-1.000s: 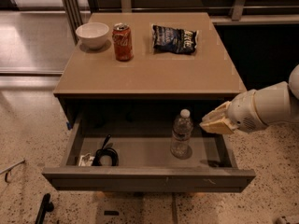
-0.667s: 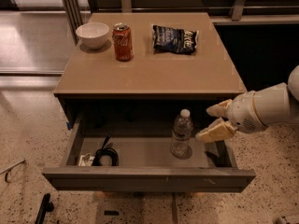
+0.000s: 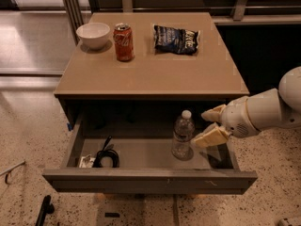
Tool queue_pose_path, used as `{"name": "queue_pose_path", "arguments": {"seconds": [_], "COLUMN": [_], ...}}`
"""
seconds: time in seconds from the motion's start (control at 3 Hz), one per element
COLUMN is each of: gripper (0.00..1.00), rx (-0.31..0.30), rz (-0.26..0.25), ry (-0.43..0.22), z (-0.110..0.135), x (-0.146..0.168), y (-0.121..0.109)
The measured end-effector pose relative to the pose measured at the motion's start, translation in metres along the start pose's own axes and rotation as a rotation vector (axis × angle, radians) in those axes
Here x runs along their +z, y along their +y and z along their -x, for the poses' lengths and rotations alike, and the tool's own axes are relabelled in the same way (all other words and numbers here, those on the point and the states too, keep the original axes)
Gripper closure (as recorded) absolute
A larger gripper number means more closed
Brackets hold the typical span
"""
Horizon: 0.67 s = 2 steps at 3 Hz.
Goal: Pick water bottle from top drawer and place on counter
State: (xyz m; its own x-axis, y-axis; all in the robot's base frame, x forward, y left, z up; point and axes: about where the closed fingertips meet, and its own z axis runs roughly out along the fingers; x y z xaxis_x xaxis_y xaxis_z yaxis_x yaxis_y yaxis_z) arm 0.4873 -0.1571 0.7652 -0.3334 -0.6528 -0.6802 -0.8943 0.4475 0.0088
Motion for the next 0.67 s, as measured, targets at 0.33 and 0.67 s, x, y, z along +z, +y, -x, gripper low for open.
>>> {"name": "queue_pose_path", "arguments": {"seconds": [0.33, 0.67], "gripper": [0.23, 0.14], "rx": [-0.003, -0.011], "rz": [0.007, 0.015], "ry": [-0.028, -0.054], "z": [0.0028, 0.0073], "x": [0.0098, 0.0178], "y": [0.0009, 0.0018]}}
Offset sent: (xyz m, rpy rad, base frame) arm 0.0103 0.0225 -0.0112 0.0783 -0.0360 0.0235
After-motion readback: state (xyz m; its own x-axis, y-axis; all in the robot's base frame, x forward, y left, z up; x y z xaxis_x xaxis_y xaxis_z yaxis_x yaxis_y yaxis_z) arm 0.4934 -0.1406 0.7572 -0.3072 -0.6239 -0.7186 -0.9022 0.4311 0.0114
